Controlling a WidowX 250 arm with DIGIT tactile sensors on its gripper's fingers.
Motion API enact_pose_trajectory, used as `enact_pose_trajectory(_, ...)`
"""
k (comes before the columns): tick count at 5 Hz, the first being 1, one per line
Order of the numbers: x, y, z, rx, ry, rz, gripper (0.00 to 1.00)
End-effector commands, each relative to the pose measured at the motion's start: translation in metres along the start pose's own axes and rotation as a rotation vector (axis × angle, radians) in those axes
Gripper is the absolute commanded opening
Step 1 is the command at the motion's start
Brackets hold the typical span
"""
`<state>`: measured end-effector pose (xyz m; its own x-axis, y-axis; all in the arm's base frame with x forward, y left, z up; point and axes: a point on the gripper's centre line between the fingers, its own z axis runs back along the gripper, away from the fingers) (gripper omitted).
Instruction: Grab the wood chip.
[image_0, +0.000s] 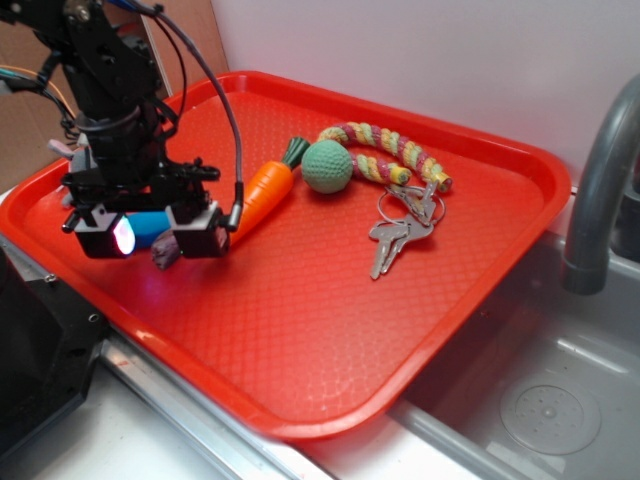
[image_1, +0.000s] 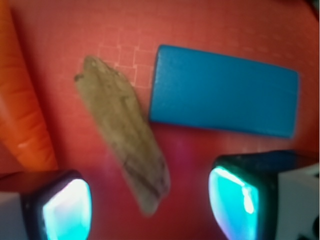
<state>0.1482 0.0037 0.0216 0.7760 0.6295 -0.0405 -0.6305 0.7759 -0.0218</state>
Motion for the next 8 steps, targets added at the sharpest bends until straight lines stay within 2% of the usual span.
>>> enact_pose_trajectory(1, 0.017, -0.011, -0.013, 0.036, 0.003, -0.123, 1.00)
enact_pose_trajectory(2, 0.023, -0.016, -0.012, 0.055, -0.003, -0.242, 0.90)
enact_pose_trajectory(3, 0.025, -0.015, -0.005, 0.049, -0.009, -0.290, 0.00)
enact_pose_trajectory(5, 0.023, -0.013, 0.026, 0.028, -0.005, -0.406, 0.00)
enact_pose_trajectory(6, 0.017, -0.008, 0.073, -0.047, -0.027, -0.556, 0.00)
enact_pose_trajectory(7, 0.008, -0.007, 0.122, -0.073, -0.078, -0.676, 0.00)
enact_pose_trajectory(8, 0.005, -0.016, 0.168, -0.050, -0.081, -0.755, 0.00)
